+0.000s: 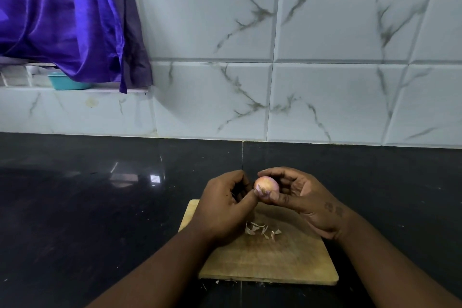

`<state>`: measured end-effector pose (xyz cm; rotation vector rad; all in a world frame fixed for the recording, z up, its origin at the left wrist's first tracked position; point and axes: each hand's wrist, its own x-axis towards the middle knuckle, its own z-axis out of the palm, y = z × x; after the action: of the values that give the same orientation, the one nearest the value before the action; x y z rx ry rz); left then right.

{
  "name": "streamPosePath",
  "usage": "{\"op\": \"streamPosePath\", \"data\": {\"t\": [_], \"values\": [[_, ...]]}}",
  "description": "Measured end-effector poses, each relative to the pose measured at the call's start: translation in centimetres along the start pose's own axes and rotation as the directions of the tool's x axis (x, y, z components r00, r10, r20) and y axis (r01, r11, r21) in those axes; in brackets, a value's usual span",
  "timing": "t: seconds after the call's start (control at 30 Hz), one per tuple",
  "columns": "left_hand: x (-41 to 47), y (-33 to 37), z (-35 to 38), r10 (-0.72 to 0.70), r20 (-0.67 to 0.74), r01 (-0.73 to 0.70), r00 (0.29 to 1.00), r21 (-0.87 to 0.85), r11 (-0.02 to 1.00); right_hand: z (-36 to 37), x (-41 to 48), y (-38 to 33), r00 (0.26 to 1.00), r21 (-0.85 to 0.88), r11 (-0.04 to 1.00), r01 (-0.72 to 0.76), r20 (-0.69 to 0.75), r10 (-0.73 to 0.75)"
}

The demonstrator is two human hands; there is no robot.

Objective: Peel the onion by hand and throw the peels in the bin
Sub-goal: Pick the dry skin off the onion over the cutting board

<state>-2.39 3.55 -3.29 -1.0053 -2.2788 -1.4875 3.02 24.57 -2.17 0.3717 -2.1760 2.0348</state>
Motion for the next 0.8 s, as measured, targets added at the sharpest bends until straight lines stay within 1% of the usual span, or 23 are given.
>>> {"op": "streamPosePath", "data": {"t": [0.07,0.13,0.27,0.4,0.47,0.53,0.67,0.73,0.8], "values": [[0.04,-0.23,0.12,0.000,-0.004,0.000,1.000,0.012,1.000,0.04,0.06,0.01,1.000,-0.007,1.000,0.001,-0.001,-0.001],[0.09,-0.29,0.23,0.002,-0.005,-0.002,1.000,-0.012,1.000,0.04,0.09,0.01,1.000,0.008,1.000,0.000,0.002,0.000],[0.04,-0.07,0.16,-0.024,0.015,0.025,1.000,-0.074,0.997,-0.02,-0.03,-0.10,0.999,0.106,0.994,-0.038,0.025,0.036],[0.11,-0.36,0.03,-0.052,0.036,0.052,0.998,-0.019,0.998,-0.13,0.02,-0.11,0.998,0.142,0.988,-0.058,0.041,0.053],[0.22,-0.55,0.00,-0.077,0.034,0.077,0.996,0.006,0.997,-0.27,0.05,-0.26,0.997,0.208,0.975,-0.076,0.049,0.067],[0.13,-0.49,-0.08,-0.093,0.062,0.092,0.994,0.018,0.996,-0.40,-0.03,-0.45,0.995,0.272,0.958,-0.092,0.069,0.076],[-0.16,-0.09,-0.37,-0.066,0.157,0.063,0.985,0.025,0.998,-0.20,0.03,-0.52,0.995,0.277,0.956,-0.098,0.046,0.089],[-0.11,-0.02,-0.56,-0.029,0.146,0.024,0.989,0.039,0.999,-0.02,0.17,-0.33,0.995,0.268,0.958,-0.101,0.043,0.093],[-0.07,0.01,-0.70,0.008,0.104,-0.013,0.995,0.047,0.999,0.02,0.25,-0.15,0.995,0.258,0.961,-0.097,0.047,0.088]]}}
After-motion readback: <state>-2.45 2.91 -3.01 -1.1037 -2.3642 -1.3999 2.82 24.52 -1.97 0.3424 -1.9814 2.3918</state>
